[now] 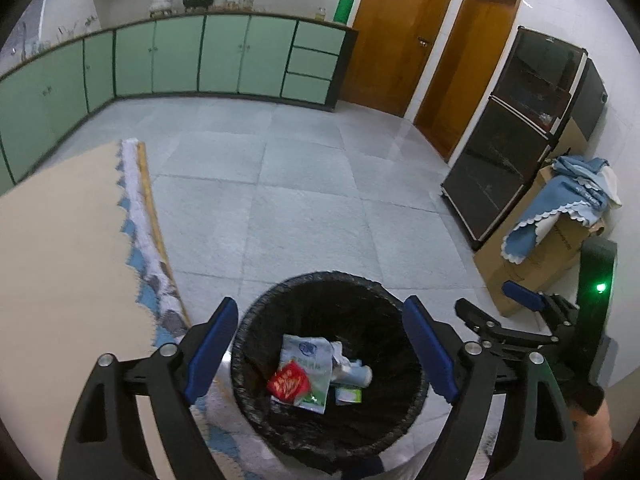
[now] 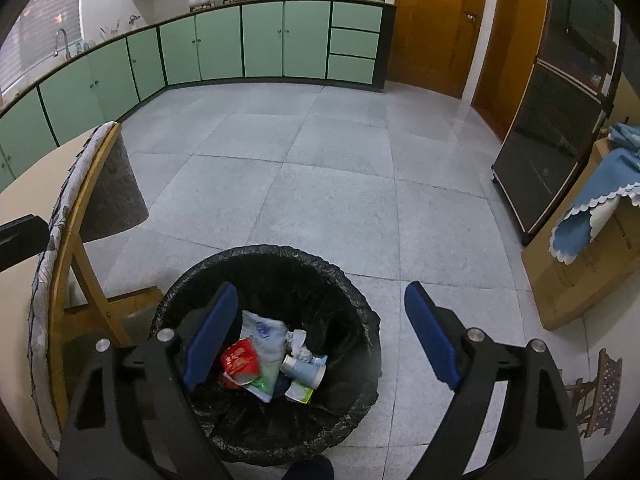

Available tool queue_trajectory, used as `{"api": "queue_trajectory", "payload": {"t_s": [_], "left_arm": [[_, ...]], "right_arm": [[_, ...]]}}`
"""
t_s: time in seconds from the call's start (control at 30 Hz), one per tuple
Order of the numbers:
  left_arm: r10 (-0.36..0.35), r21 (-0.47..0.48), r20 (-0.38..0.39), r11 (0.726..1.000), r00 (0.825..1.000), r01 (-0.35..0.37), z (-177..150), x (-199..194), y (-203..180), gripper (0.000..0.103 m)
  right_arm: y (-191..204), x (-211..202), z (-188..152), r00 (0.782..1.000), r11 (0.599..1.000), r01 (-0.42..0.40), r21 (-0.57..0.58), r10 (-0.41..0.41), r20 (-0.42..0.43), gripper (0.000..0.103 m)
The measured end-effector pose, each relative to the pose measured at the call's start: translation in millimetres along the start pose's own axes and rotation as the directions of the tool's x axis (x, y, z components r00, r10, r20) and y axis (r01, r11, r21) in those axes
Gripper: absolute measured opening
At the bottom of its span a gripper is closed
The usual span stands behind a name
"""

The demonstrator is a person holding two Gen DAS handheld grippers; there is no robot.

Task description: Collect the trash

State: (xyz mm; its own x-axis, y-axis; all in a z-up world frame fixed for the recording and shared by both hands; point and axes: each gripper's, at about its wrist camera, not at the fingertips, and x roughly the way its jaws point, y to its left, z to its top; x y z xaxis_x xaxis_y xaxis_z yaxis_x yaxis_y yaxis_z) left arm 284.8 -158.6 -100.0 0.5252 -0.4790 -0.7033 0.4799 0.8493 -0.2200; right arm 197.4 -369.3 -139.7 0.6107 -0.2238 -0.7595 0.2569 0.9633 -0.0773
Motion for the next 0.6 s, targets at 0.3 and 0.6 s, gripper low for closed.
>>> {"api": "queue_trajectory", "payload": {"t_s": [0.3,0.6], "left_arm": [[0.095,0.019,0.077,0.995,0.993,-0.096,-10.6,-35.5,9.1,0.083],[0.121,-0.012,0.137,0.993,0.983,-0.121,-18.5,-82.6,19.4,0.083]], "right_arm": [[15.6,-35.8,10.5,0.997,0.999,-0.046,0.008,0.046,0.062,0.083],[34.9,-88.9,15.9,0.987,0.994,-0.112,0.003,0.111,0.115,0.083]]}}
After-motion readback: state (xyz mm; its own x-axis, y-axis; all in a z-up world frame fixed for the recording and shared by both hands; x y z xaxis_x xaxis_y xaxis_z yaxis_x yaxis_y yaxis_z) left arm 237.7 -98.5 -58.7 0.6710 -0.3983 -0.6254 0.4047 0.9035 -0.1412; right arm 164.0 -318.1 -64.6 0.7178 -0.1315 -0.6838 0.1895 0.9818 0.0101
